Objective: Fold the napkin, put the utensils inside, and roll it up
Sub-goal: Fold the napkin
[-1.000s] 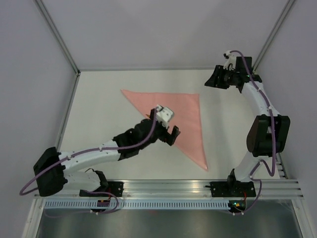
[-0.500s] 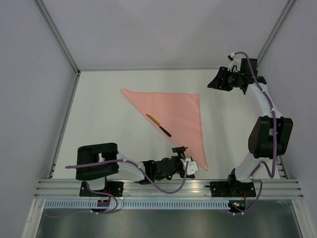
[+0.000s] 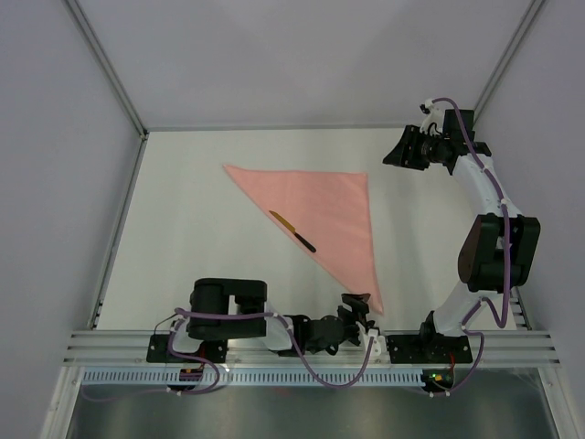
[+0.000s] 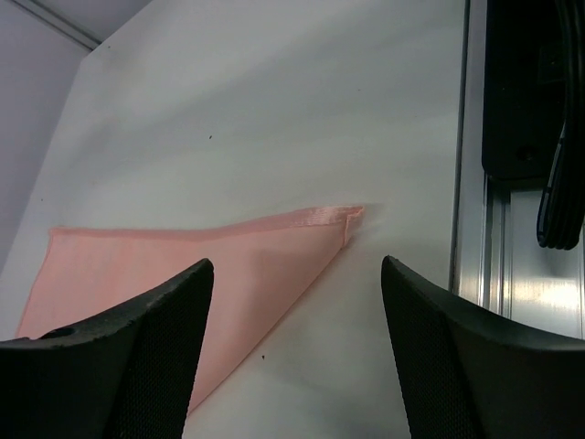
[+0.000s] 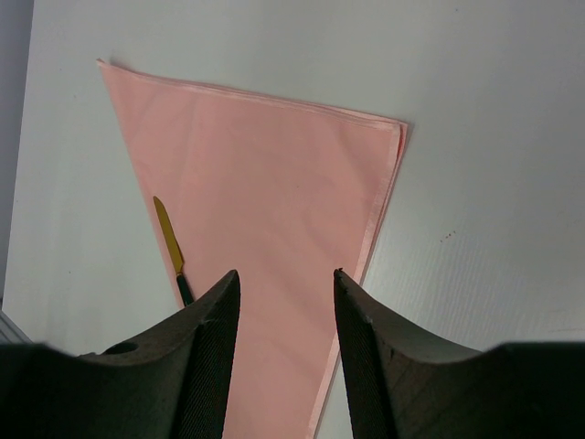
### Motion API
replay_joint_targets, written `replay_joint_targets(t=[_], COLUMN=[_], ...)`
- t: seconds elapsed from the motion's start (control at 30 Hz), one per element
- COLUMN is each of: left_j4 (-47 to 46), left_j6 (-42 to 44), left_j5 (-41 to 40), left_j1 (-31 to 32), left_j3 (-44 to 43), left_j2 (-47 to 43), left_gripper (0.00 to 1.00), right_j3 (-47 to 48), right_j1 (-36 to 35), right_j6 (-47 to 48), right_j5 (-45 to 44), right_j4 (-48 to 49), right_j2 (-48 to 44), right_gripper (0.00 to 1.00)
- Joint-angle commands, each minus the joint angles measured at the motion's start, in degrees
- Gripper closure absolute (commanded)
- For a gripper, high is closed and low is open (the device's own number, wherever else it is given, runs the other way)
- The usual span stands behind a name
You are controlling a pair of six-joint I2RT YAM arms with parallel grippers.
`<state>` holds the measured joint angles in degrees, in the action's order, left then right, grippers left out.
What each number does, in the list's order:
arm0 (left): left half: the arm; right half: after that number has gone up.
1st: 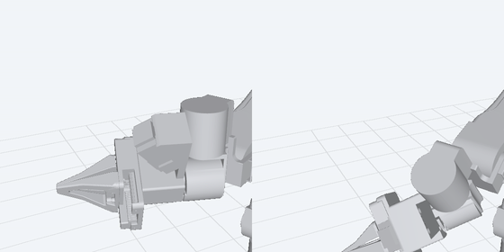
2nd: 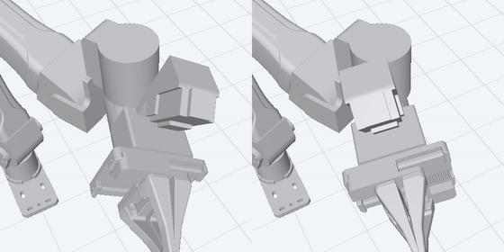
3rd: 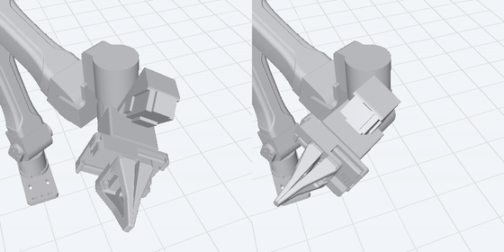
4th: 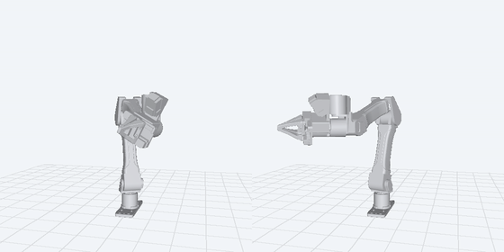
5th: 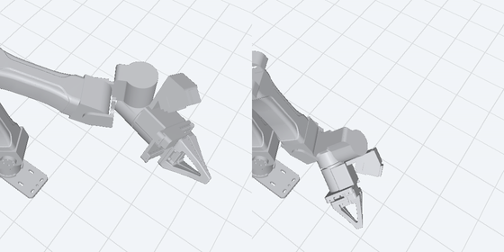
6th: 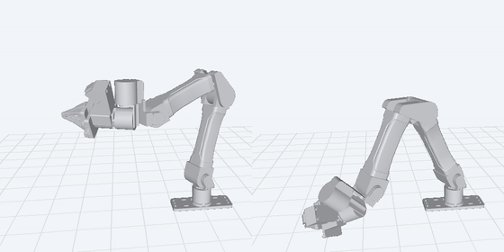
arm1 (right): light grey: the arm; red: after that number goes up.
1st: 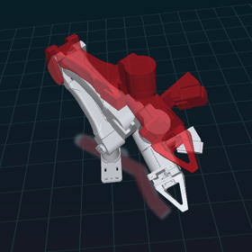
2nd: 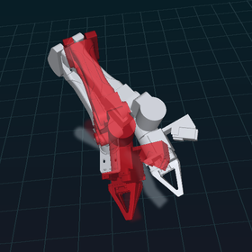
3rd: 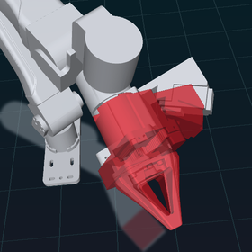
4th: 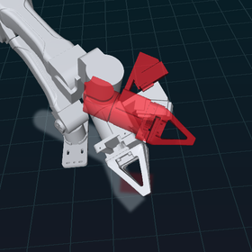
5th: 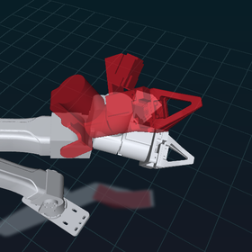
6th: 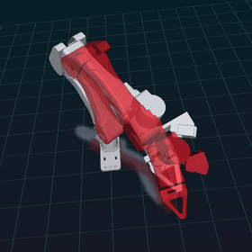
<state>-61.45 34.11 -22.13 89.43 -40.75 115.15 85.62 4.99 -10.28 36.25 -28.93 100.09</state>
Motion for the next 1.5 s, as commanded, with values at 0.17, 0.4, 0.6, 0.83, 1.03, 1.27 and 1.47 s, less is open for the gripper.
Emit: replay_joint_targets(t=[0.17, 0.4, 0.6, 0.83, 1.03, 1.27, 1.47], left_j4=[-5.52, -6.84, -6.23, -6.31, -6.58, -4.21, 6.76], left_j6=[2.9, 4.47, 5.09, 5.18, 3.25, -5.62, -21.34], left_j5=[-1.07, -0.99, -0.9, -2.3, -3.44, -7.31, -8.28], left_j1=[0.31, 0.31, 0.31, 0.31, 0.31, -2.67, -9.86], left_j3=[-2.93, -4.86, -6.27, -6.8, -7.41, -8.82, -9.08], left_j2=[4.64, 7.63, 9.04, 9.04, 7.98, 2.98, -6.85], left_gripper=[0.32, 0.4, 0.5, 0.88, 0.98, 0.98, 0.98], right_j3=[-0.37, -0.72, -0.81, -0.81, -0.81, -0.55, -0.55], right_j1=[0.19, 0.1, 0.1, 0.19, 0.1, 0.19, 0.19], right_j6=[-1.23, -1.41, -1.32, -1.41, -1.32, -1.41, -1.41], right_j5=[-0.04, -0.21, -0.39, -0.3, -0.3, -0.13, -0.04], right_j4=[0.01, 0.19, 0.36, 0.45, 0.54, 0.45, 0.45], right_j2=[-1.13, -1.3, -1.13, -0.95, -0.78, -0.6, -0.6], right_gripper=[0.49, 0.5, 0.5, 0.5, 0.5, 0.5, 0.5])
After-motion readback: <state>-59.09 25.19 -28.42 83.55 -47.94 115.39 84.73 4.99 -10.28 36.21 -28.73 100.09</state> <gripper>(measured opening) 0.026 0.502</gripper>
